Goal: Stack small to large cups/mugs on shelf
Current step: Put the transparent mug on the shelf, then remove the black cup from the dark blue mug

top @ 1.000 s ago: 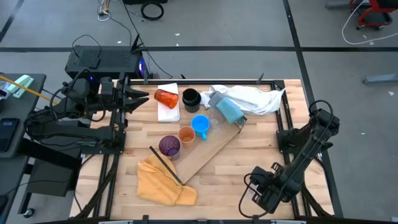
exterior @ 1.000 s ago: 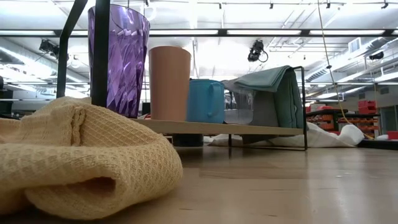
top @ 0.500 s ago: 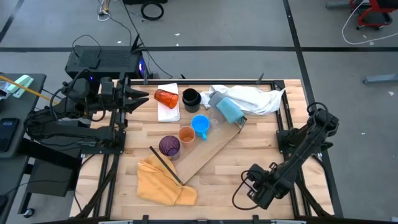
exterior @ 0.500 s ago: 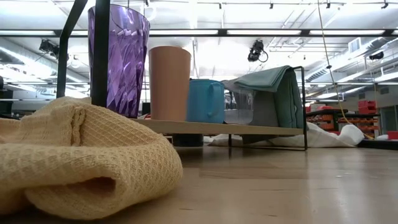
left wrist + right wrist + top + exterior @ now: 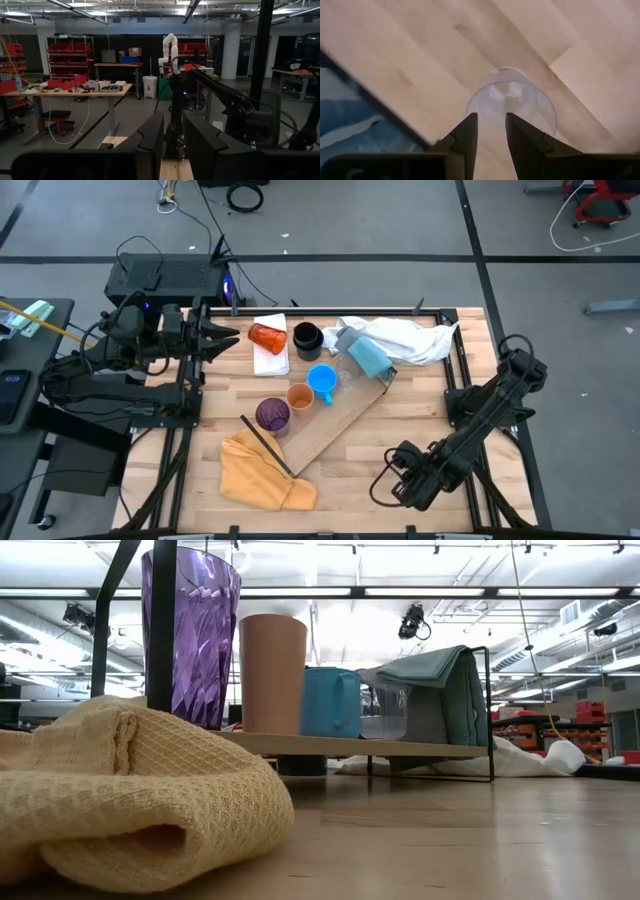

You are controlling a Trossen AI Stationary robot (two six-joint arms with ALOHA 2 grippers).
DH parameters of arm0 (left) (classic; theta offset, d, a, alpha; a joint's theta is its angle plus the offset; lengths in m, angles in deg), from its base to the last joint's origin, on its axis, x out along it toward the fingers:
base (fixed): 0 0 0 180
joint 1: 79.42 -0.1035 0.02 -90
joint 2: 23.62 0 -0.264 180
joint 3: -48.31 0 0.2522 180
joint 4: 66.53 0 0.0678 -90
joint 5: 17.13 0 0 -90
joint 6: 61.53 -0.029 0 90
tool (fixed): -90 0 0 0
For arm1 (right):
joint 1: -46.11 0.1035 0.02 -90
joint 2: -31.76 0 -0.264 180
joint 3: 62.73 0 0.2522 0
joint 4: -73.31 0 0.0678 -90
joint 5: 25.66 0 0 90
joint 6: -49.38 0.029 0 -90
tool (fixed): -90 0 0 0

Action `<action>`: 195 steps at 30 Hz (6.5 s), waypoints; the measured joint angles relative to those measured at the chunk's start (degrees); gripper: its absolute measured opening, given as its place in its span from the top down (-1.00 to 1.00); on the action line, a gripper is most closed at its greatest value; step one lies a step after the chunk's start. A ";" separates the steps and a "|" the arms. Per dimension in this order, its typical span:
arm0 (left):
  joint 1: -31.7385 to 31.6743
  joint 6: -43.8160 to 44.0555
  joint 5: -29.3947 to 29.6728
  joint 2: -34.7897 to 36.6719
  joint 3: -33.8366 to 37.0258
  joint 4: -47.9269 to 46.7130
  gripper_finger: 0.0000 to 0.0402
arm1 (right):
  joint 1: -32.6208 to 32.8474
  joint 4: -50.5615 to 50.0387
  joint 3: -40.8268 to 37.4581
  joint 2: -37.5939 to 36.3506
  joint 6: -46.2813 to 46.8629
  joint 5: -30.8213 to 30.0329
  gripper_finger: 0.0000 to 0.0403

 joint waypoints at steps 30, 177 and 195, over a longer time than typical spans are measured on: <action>-0.01 -0.39 0.00 0.00 0.00 0.04 0.57 | -2.55 -0.13 -9.81 -6.91 5.01 8.69 0.31; -0.02 -2.49 0.00 0.03 0.00 -2.11 0.59 | -51.62 -10.83 8.18 0.61 -38.46 0.42 0.92; -0.02 -2.51 0.00 0.05 0.00 -2.29 0.60 | -51.04 -9.74 8.18 0.45 -38.25 0.59 0.72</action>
